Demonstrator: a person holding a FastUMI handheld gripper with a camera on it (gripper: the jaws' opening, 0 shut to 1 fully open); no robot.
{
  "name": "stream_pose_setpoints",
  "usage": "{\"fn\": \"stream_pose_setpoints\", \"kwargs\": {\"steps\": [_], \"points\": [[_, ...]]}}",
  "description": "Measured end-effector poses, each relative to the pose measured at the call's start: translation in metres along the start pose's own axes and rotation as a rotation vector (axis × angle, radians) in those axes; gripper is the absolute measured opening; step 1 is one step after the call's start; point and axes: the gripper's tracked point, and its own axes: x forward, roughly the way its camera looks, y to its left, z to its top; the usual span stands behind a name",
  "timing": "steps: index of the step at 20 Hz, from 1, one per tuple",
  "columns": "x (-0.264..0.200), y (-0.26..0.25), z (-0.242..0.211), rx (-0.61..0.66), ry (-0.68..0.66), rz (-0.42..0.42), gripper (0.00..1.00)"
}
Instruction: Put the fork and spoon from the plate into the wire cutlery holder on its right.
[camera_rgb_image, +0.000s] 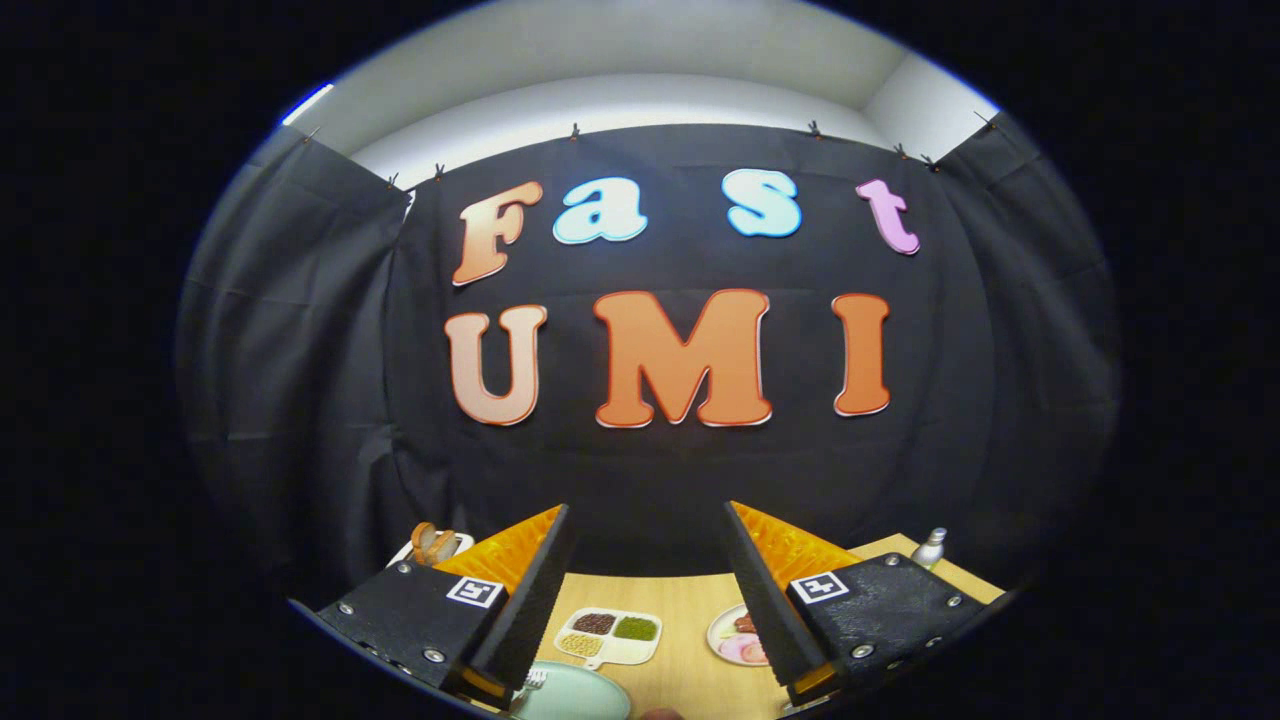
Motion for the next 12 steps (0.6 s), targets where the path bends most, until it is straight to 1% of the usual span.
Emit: {"fn": "stream_pose_setpoints", "kwargs": {"steps": [5,7,10,12], "points": [[0.01,0.053,-0.062,0.004,0.206,0.067,0.93],[0.012,0.07,-0.094,0.017,0.316,0.091,0.93],[0.009,0.095,-0.145,0.092,0.52,0.124,0.94],[0.006,0.103,-0.177,0.101,0.636,0.133,0.94]]}}
